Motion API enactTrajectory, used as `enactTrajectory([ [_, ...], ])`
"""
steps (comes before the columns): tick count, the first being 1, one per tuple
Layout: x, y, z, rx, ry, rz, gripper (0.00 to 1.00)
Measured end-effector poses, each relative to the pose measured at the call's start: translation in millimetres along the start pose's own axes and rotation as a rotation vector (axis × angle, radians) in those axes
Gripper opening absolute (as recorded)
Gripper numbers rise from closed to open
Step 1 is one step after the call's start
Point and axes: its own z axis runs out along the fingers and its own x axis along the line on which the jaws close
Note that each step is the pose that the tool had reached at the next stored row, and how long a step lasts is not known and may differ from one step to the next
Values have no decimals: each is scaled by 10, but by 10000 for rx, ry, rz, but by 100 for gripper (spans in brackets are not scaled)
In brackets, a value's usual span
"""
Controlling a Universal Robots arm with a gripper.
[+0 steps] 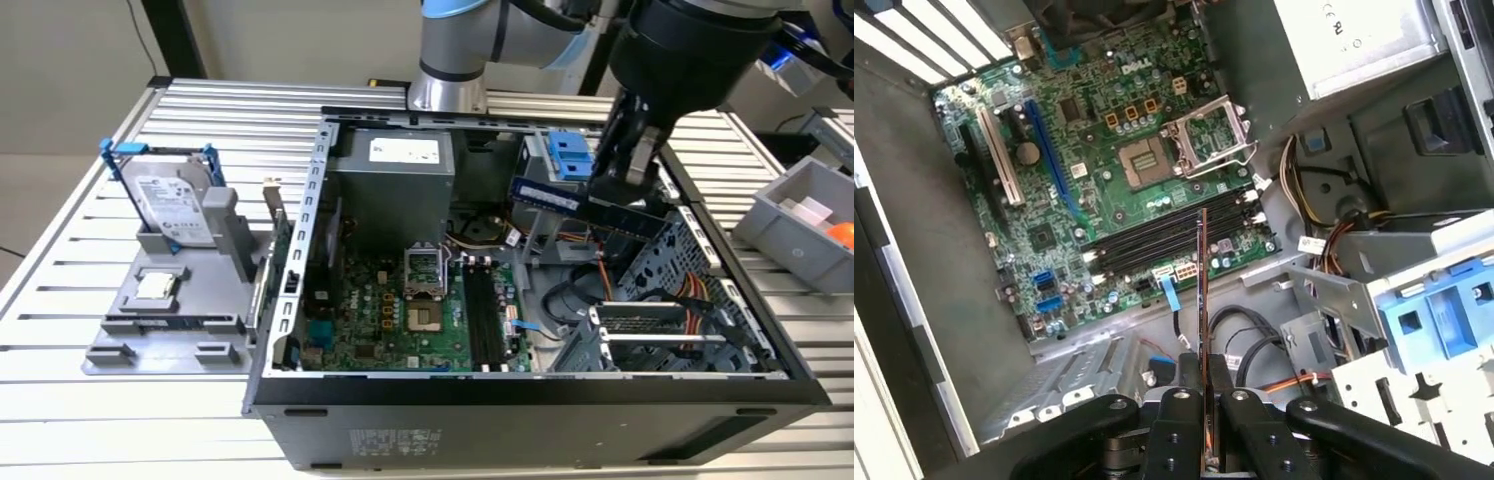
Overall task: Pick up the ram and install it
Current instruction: 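Insert the ram into the slot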
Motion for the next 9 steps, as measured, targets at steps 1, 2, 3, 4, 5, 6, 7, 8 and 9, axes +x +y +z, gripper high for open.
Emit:
enactTrajectory([
  [1,0,0,0,2,-2,72,0],
  [2,0,0,0,4,-4,147,0],
  [3,0,0,0,5,-8,219,0],
  [4,0,0,0,7,-10,292,0],
  [5,0,0,0,9,-12,365,0],
  [6,0,0,0,12,-15,443,0],
  [7,0,0,0,14,-18,516,0],
  [8,0,0,0,15,-22,593,0],
  [9,0,0,0,17,-24,663,0],
])
